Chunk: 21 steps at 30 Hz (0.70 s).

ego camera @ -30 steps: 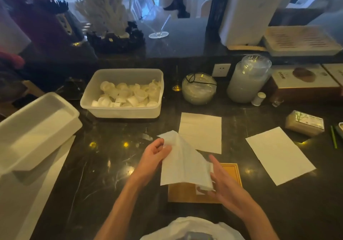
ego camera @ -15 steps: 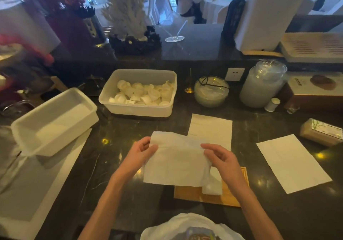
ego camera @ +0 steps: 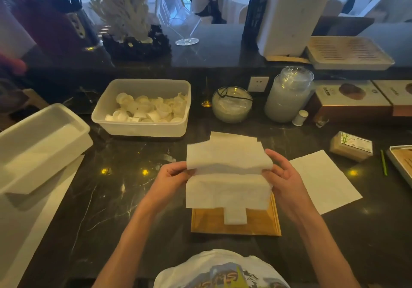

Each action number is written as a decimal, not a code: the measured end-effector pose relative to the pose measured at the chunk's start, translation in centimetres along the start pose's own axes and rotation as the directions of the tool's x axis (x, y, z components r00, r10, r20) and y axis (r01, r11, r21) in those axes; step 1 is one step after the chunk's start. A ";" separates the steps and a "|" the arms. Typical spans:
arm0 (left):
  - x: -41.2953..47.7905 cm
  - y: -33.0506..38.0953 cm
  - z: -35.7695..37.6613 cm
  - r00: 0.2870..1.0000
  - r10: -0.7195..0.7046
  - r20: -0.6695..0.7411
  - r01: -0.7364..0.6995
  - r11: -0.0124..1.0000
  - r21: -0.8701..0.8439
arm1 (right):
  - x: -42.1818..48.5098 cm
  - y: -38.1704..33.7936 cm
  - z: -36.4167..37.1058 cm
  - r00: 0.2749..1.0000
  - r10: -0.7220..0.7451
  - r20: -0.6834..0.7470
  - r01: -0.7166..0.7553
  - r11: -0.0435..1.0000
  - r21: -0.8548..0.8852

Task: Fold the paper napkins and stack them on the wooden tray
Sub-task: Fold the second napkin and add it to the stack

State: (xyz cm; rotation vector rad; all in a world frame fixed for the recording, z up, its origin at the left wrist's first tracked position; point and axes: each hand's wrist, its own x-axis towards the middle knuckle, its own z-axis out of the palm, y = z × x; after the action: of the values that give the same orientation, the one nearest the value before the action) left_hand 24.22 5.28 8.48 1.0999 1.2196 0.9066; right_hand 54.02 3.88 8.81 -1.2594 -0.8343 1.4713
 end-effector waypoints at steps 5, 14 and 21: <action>0.4 0.7 0.9 0.996 0.082 -0.039 -0.079 0.994 0.075 | 0.0 -0.7 0.3 0.991 -0.110 -0.073 0.105 0.992 -0.069; 0.3 1.2 -0.1 0.996 0.067 -0.056 -0.064 0.996 0.056 | 0.1 -0.5 0.4 0.994 -0.097 -0.055 0.080 0.964 -0.254; 0.1 0.9 -0.5 0.996 0.059 -0.062 -0.058 0.998 0.016 | 0.1 -0.8 0.4 0.998 -0.064 0.023 0.068 0.971 -0.228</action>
State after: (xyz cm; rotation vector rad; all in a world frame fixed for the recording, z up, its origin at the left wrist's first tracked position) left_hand 23.74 5.67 9.38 1.1309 1.2514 0.9849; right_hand 53.83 4.24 9.57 -1.3763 -1.0701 1.3626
